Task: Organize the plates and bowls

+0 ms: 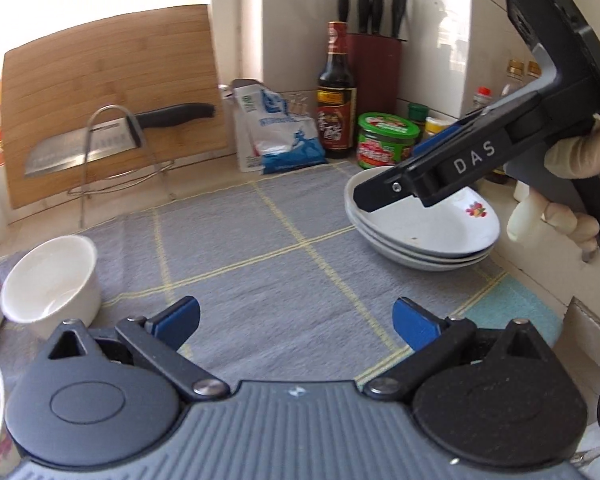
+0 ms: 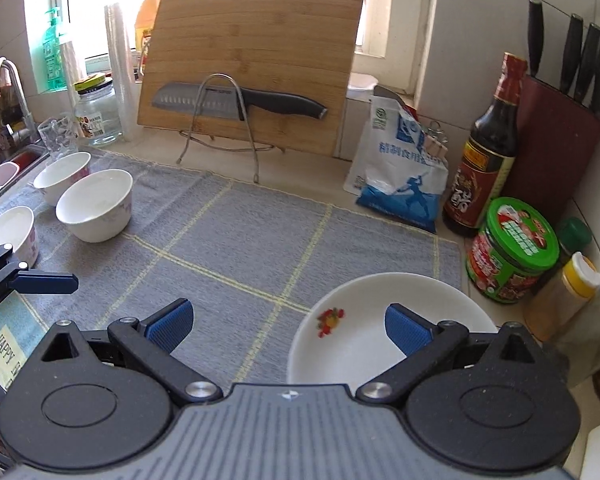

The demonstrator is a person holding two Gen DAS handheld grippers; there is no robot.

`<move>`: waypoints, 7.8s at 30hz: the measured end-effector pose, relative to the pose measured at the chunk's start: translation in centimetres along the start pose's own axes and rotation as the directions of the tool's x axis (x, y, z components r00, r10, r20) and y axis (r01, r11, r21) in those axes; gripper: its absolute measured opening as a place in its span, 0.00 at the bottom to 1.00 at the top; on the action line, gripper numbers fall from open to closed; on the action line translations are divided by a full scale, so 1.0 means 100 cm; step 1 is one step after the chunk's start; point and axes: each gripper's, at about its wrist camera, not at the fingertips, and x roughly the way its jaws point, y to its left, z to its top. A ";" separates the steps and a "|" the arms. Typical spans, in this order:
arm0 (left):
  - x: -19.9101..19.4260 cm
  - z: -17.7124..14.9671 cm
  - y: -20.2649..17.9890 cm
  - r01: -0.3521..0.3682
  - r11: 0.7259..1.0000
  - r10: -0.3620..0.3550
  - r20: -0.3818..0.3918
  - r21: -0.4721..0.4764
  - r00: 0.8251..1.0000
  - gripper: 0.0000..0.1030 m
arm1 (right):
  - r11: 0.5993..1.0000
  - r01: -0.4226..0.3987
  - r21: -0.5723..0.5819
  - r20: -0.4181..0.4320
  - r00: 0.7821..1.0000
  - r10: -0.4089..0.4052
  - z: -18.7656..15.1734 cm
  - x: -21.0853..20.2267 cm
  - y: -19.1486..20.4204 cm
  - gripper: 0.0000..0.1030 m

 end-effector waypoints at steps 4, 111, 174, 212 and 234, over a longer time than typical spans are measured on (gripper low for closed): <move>-0.019 -0.027 0.024 -0.085 0.993 0.083 -0.033 -0.076 0.996 0.99 | 0.997 -0.066 -0.027 0.009 0.998 0.066 0.002 0.010 0.043 1.00; -0.042 -0.071 0.045 0.103 0.993 -0.100 -0.060 0.054 0.993 0.82 | 0.946 -0.325 -0.007 -0.177 0.931 0.319 -0.007 0.026 0.136 0.67; -0.006 -0.046 0.147 -0.196 0.979 0.198 0.027 -0.046 0.980 0.93 | 0.917 -0.299 -0.265 -0.158 0.951 0.265 0.094 0.088 0.165 1.00; 0.041 -0.027 0.169 -0.097 0.995 0.097 -0.005 -0.032 0.995 0.79 | 0.876 -0.460 -0.146 -0.290 0.866 0.406 0.134 0.194 0.162 0.66; 0.018 -0.019 0.155 -0.089 0.996 0.089 -0.037 -0.015 0.995 0.79 | 0.872 -0.473 -0.126 -0.281 0.860 0.426 0.133 0.159 0.162 0.66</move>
